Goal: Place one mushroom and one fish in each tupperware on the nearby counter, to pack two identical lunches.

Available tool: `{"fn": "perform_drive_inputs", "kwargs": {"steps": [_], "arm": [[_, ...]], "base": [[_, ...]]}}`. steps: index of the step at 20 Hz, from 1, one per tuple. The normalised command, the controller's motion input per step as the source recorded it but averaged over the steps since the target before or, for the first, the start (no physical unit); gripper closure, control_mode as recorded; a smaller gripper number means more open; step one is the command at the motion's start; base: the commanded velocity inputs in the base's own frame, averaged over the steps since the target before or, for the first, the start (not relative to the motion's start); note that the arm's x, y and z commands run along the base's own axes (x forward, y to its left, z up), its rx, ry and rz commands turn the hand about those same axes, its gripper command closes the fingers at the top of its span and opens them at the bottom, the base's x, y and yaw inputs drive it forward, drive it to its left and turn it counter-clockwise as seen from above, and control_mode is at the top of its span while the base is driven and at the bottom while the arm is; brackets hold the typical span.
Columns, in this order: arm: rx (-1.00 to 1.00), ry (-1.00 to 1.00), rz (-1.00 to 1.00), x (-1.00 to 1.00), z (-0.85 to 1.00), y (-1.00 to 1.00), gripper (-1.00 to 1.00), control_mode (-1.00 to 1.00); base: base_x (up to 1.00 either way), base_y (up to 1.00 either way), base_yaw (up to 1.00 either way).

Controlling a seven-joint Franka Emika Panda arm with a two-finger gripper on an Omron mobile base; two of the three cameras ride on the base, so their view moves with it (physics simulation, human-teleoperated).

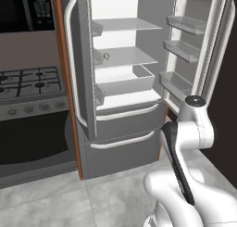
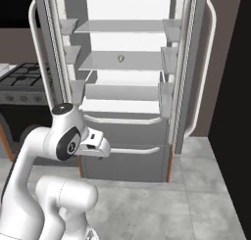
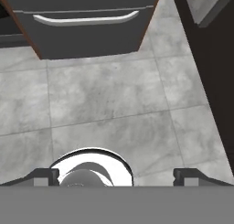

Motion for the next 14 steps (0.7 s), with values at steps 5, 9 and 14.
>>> {"fn": "perform_drive_inputs", "kwargs": {"steps": [5, 9, 14], "arm": [[0.00, 0.00, 0.00, 0.00, 0.00, 0.00, -1.00, 1.00], [0.00, 0.00, 0.00, 0.00, 0.00, 0.00, -1.00, 1.00], [0.00, 0.00, 0.00, 0.00, 0.00, 0.00, -1.00, 1.00]], "base": [[0.32, -0.02, 0.00], [0.04, -0.45, 0.08], [0.07, -0.51, 0.14]]}}
